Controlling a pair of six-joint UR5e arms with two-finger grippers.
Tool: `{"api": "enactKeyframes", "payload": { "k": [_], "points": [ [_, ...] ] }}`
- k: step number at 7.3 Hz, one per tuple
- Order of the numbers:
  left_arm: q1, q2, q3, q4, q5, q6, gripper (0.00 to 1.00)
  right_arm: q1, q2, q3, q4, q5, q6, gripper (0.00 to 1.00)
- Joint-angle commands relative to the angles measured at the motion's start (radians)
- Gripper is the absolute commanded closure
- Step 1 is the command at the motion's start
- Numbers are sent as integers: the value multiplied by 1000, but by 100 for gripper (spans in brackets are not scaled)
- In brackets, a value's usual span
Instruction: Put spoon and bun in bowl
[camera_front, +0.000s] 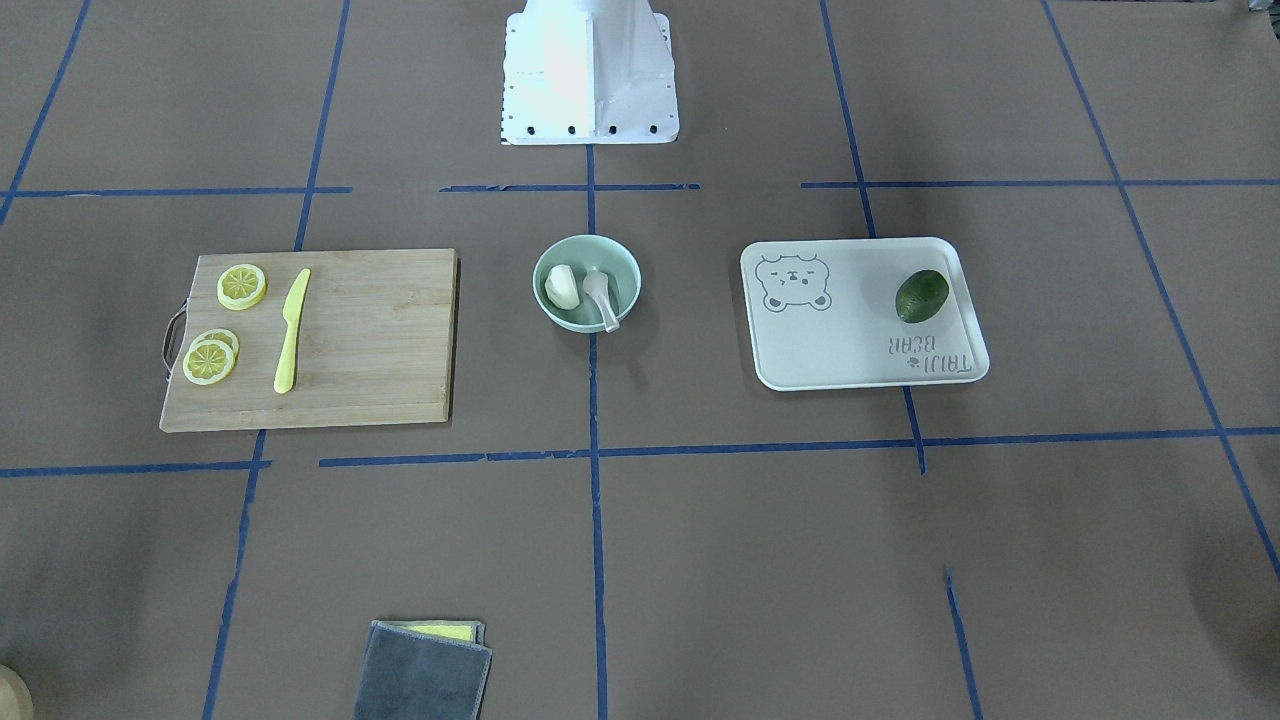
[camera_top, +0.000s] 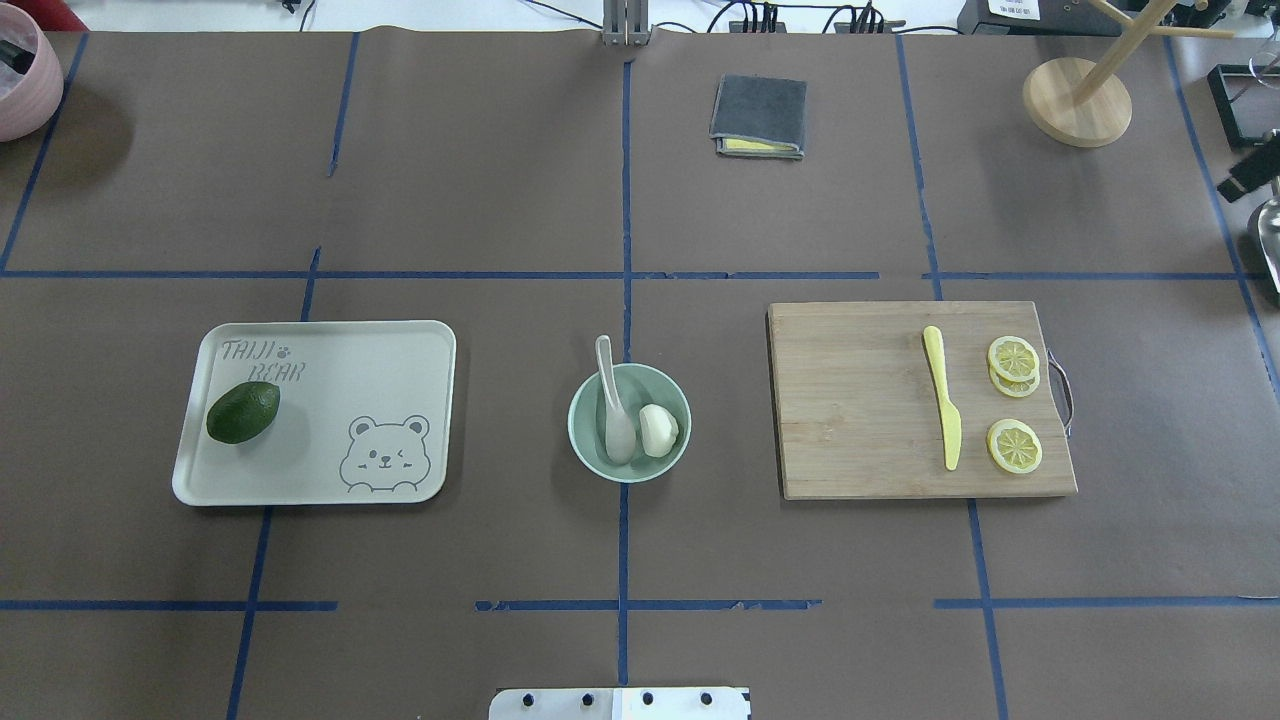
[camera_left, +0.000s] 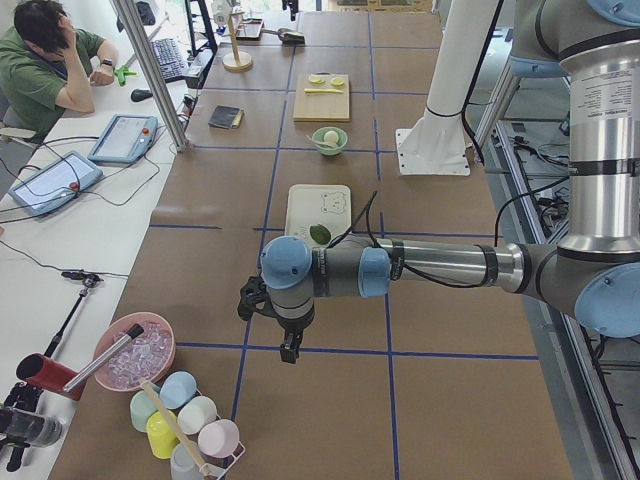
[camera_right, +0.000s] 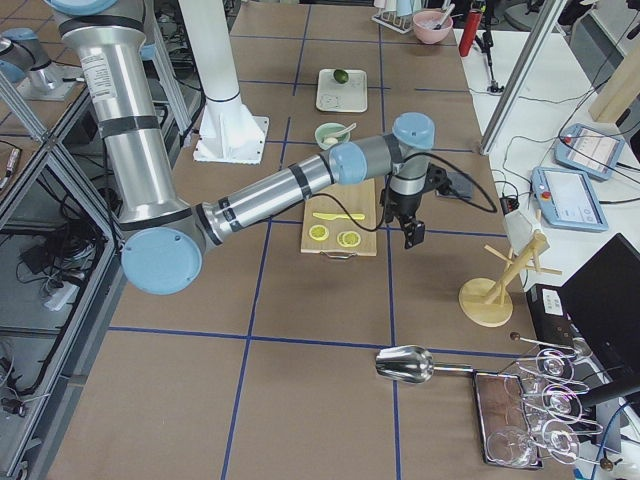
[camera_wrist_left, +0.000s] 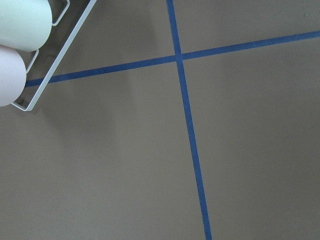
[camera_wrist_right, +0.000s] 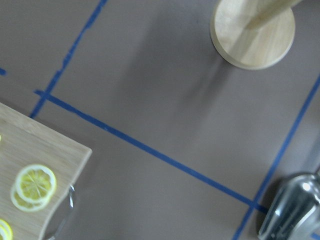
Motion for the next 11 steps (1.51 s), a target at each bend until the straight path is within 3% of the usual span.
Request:
{"api": "enactKeyframes", "payload": {
  "k": [1,3,7,9,11],
  "points": [
    [2,-2,-2,-2,1,4,0,114,-193,-3,28,-2,-79,0],
    [3,-2,1,0,-2,9,0,192,-253,-3,39,10,-185,0],
    [3,-2,-1,-3,0,9,0,196,-265,-9,39,18,-182,0],
    [3,-2,-2,-6,-2,9,0,196,-265,-57,39,108,-179,0],
    [3,-3,-2,-9,-2,9,0,215,-255,-92,40,138,-177,0]
  ]
}}
